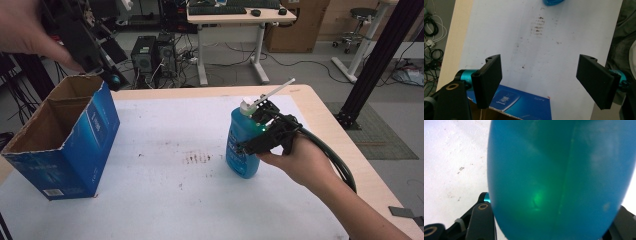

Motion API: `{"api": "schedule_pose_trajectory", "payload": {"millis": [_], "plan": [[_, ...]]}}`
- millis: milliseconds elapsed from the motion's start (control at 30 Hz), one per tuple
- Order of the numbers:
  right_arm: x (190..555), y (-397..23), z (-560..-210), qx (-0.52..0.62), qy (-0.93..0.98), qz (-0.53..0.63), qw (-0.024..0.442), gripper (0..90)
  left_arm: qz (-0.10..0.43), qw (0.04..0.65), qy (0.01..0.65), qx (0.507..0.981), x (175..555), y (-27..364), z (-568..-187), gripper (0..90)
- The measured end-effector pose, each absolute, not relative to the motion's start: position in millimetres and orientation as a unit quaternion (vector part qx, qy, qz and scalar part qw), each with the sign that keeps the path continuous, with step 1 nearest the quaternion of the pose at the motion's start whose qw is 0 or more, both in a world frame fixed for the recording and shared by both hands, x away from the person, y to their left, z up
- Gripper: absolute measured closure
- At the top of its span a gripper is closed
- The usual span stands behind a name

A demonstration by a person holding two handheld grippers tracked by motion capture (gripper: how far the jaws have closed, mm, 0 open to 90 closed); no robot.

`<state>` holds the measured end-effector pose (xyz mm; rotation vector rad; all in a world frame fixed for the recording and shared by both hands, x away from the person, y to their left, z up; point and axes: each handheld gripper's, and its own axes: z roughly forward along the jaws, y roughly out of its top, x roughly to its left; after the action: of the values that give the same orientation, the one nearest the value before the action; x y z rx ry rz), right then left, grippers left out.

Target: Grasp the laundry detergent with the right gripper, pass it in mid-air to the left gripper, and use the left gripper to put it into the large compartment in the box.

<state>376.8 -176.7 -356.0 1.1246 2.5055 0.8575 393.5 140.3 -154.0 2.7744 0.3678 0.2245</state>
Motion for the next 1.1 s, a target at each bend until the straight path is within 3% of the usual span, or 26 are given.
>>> {"api": "schedule_pose_trajectory", "payload": {"millis": [600, 1100], "plan": [[378, -186, -353, 0.365, 0.864, 0.328, 0.115, 45.8, 0.079, 0.17, 0.128, 0.974, 392, 141, -152, 21.0], [390, -171, -275, 0.17, 0.91, 0.376, 0.044, 45.8, 0.071, 0.182, 0.086, 0.977, 387, 123, -143, 21.0]]}}
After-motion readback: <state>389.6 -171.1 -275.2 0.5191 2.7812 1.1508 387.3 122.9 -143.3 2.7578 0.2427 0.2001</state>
